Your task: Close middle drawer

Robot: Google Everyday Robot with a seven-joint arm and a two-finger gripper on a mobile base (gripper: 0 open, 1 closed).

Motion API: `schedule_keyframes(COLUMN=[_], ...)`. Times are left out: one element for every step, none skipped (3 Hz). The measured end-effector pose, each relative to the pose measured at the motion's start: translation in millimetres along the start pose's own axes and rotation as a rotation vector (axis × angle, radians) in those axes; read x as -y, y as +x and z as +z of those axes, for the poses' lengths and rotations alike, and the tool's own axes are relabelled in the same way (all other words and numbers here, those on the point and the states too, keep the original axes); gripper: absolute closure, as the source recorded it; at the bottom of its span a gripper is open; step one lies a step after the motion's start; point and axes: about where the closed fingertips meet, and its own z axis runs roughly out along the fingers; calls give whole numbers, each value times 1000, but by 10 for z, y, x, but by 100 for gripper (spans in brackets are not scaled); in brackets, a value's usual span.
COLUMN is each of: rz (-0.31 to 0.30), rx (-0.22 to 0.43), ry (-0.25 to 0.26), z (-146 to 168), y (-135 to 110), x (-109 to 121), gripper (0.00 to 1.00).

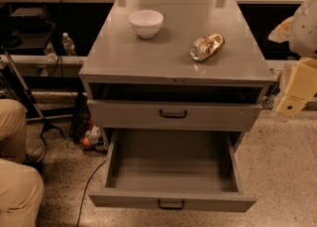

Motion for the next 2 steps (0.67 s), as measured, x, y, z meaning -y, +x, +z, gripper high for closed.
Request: schedule_keyframes(rz=[0,7], rx=[0,-14], ry=[0,-32], z=[0,100], y=[0,30], x=[0,-67], gripper=[0,0])
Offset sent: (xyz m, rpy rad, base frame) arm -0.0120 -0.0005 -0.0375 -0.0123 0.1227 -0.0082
